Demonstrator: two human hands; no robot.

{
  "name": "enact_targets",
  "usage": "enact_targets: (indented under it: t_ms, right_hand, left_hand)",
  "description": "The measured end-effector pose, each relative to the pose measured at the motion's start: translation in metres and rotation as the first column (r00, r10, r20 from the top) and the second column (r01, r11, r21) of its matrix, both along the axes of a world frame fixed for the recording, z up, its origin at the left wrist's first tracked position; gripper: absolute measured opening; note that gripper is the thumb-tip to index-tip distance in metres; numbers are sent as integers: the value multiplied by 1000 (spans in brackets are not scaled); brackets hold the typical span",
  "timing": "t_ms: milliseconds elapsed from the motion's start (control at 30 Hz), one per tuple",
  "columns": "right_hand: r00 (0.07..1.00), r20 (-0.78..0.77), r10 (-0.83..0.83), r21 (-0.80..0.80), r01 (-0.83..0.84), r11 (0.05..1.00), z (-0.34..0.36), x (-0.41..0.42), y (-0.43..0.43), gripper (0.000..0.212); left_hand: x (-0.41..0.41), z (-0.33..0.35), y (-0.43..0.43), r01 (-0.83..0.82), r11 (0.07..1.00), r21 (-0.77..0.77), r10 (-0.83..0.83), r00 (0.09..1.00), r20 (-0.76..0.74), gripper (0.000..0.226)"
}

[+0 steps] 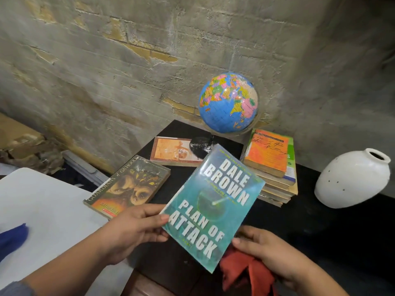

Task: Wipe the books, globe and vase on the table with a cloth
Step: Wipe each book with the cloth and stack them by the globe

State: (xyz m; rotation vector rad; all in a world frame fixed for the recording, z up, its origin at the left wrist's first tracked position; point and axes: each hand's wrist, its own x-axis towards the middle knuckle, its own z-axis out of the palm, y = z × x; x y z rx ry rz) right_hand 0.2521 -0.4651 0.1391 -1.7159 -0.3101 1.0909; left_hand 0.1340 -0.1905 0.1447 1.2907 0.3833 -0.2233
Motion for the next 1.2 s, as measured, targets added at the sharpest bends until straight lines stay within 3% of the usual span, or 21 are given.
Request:
enact_targets:
  t_ms: [100,233,300,367,500,633,767,833,900,1067,1200]
  right_hand:
    - [985,-168,-45,240,85,967,7,-3,-5,76]
    - [978,-85,-190,358,208,910,22,8,-26,107]
    - [969,-21,-245,362,236,902,28,13,-36,115]
    - [955,28,-295,396,260,880,35,20,-47,109]
    - [908,3,-419,491,364,791,62,42,-70,64]
    - [853,136,-503,421,410,809,82,92,-81,48]
    - [826,321,-463,233,405,884,79,146,-85,45]
    - [841,381,-383,145,355,924,72,163,-85,51]
    - [855,390,-341,84,335,938,64,170,-85,58]
    - [854,429,-293,39,306,951,59,177,-84,59]
    - [860,445,-250,2,278,960,54,178,-84,72]
  left_hand:
    - [12,13,-5,26,998,-58,-21,996,83,72]
    - [50,38,-28,44,994,-99,-29,988,149,29]
    - [74,46,-47,55,992,-115,-35,985,169,22]
    - [98,52,-67,63,993,-101,-42,979,200,23]
    - [148,54,-100,-9,998,-57,20,980,196,15]
    - [198,49,-123,-72,986,148,39,976,212,18]
    - [232,46,-127,-162,807,568,44,976,215,24]
    - [238,44,-127,-192,795,575,84,974,209,26]
    - [242,39,-128,-180,845,503,101,978,180,30]
    - [247,29,-126,-143,877,458,75,984,163,28]
    - [246,28,-125,-119,840,530,28,984,178,31]
